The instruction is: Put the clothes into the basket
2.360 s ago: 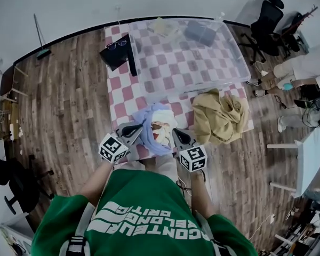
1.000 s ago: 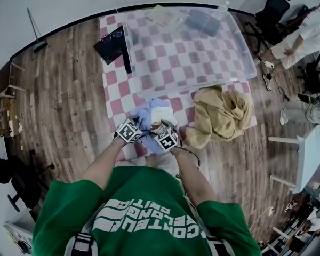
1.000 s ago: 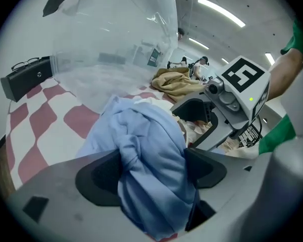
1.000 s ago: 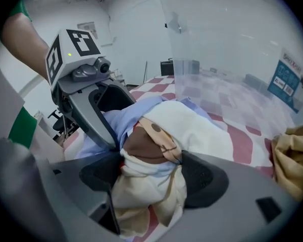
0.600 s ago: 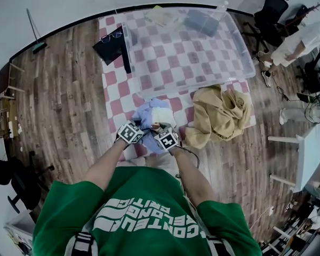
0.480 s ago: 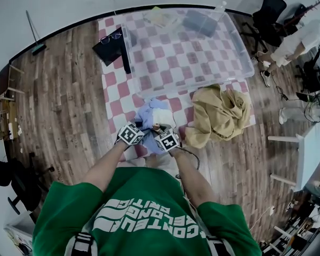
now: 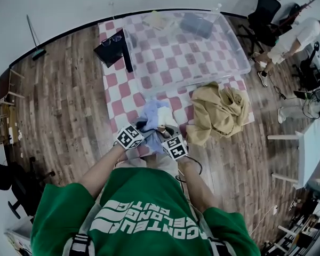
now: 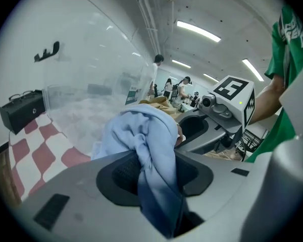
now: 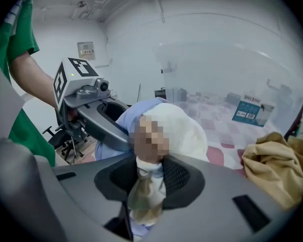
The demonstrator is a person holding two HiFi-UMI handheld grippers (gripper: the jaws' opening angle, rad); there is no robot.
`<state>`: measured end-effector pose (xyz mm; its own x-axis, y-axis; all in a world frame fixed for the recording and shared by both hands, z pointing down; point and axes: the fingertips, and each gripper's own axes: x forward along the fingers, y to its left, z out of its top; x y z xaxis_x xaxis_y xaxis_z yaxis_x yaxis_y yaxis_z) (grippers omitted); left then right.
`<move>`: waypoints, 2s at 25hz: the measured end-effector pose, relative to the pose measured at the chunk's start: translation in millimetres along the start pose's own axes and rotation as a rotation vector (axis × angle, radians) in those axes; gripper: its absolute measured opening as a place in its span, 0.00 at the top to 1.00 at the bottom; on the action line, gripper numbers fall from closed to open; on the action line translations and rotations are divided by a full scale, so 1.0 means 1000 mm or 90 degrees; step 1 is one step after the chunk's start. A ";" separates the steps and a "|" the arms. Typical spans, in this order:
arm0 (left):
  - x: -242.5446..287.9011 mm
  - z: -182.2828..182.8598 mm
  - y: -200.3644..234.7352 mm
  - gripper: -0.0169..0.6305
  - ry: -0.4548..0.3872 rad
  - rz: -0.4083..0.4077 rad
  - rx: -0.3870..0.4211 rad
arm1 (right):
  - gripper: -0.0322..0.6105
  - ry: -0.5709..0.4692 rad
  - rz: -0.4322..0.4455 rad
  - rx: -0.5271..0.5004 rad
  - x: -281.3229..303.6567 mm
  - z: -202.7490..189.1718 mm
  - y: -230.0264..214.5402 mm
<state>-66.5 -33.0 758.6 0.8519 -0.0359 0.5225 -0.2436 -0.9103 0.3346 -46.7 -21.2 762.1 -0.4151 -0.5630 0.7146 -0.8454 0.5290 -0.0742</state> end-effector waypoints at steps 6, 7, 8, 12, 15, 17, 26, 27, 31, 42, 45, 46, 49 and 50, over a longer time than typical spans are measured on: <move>-0.034 0.075 -0.027 0.73 -0.085 -0.008 0.090 | 0.76 -0.094 -0.061 -0.024 -0.064 0.059 -0.006; -0.041 0.090 -0.032 0.73 -0.100 -0.007 0.106 | 0.76 -0.112 -0.073 -0.028 -0.076 0.071 -0.008; -0.048 0.106 -0.037 0.73 -0.116 -0.007 0.122 | 0.76 -0.131 -0.085 -0.033 -0.089 0.084 -0.009; -0.077 0.174 -0.053 0.73 -0.183 -0.006 0.192 | 0.76 -0.209 -0.136 -0.061 -0.138 0.139 -0.019; -0.099 0.222 -0.067 0.73 -0.223 -0.004 0.236 | 0.76 -0.256 -0.169 -0.095 -0.175 0.178 -0.025; -0.112 0.254 -0.077 0.73 -0.244 -0.003 0.269 | 0.76 -0.283 -0.186 -0.118 -0.200 0.204 -0.030; -0.163 0.383 -0.103 0.73 -0.319 0.017 0.404 | 0.76 -0.397 -0.248 -0.202 -0.288 0.307 -0.056; -0.167 0.393 -0.105 0.73 -0.326 0.019 0.414 | 0.76 -0.406 -0.253 -0.210 -0.295 0.316 -0.057; -0.177 0.422 -0.109 0.73 -0.344 0.028 0.438 | 0.76 -0.426 -0.265 -0.232 -0.313 0.339 -0.066; -0.150 0.495 -0.078 0.73 -0.344 0.057 0.454 | 0.76 -0.445 -0.263 -0.238 -0.323 0.382 -0.137; -0.141 0.524 -0.065 0.73 -0.346 0.069 0.461 | 0.76 -0.451 -0.260 -0.245 -0.326 0.401 -0.164; -0.138 0.534 -0.060 0.73 -0.348 0.073 0.462 | 0.76 -0.453 -0.259 -0.250 -0.327 0.408 -0.173; -0.132 0.561 -0.044 0.73 -0.357 0.086 0.466 | 0.76 -0.463 -0.255 -0.263 -0.328 0.429 -0.198; -0.130 0.570 -0.039 0.73 -0.360 0.091 0.467 | 0.76 -0.466 -0.254 -0.266 -0.328 0.435 -0.206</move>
<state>96.6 -227.5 230.9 0.9823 -0.1873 -0.0023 -0.1739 -0.9078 -0.3817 116.9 -222.2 240.4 -0.3492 -0.9370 0.0057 -0.8406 0.3159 0.4401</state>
